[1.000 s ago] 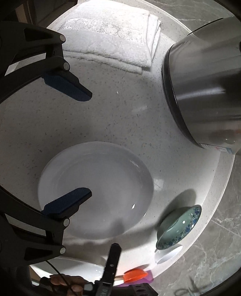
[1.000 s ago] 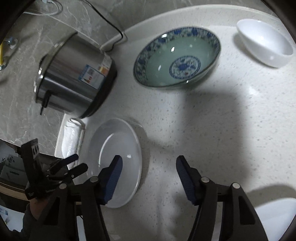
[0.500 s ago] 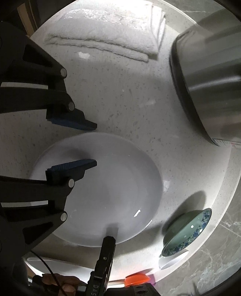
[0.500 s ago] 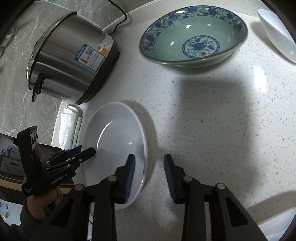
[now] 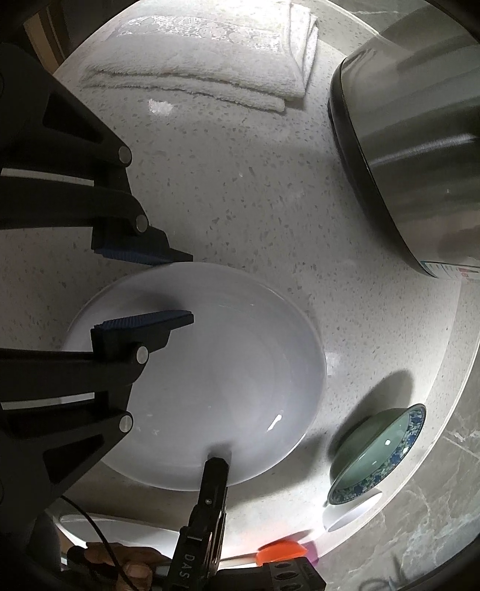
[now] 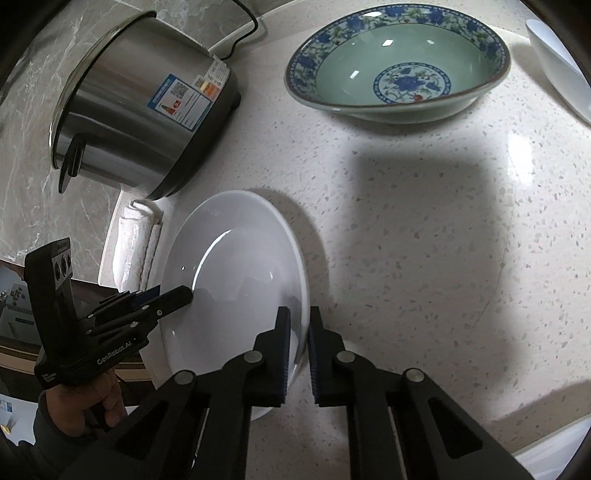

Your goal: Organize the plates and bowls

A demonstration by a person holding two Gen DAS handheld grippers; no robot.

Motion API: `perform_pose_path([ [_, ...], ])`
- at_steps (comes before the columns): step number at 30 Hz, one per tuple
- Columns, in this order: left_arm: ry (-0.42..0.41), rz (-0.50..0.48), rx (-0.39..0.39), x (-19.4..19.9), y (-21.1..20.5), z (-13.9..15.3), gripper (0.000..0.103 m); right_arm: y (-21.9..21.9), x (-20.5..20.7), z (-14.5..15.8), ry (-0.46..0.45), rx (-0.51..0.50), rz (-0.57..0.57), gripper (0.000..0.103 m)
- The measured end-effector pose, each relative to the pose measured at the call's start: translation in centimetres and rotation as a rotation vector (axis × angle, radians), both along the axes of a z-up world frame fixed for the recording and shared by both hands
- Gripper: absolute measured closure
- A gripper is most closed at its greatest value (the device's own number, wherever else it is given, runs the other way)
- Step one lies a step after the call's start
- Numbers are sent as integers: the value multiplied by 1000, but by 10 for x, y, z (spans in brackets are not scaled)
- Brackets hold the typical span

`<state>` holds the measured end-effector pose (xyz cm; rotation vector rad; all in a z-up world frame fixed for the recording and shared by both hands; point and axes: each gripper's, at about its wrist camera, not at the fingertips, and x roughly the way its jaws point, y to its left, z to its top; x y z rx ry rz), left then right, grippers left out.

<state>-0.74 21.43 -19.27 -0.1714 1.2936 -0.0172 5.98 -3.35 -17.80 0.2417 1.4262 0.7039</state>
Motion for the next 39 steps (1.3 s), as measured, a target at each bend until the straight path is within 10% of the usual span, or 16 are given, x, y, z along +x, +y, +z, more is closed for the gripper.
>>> perform_pose_path([
  [24, -38, -72, 0, -5, -15, 33, 84, -19, -8, 25, -55, -33, -37, 94],
  [39, -76, -280, -41, -23, -154, 75, 84, -151, -62, 79, -107, -82, -208, 94],
])
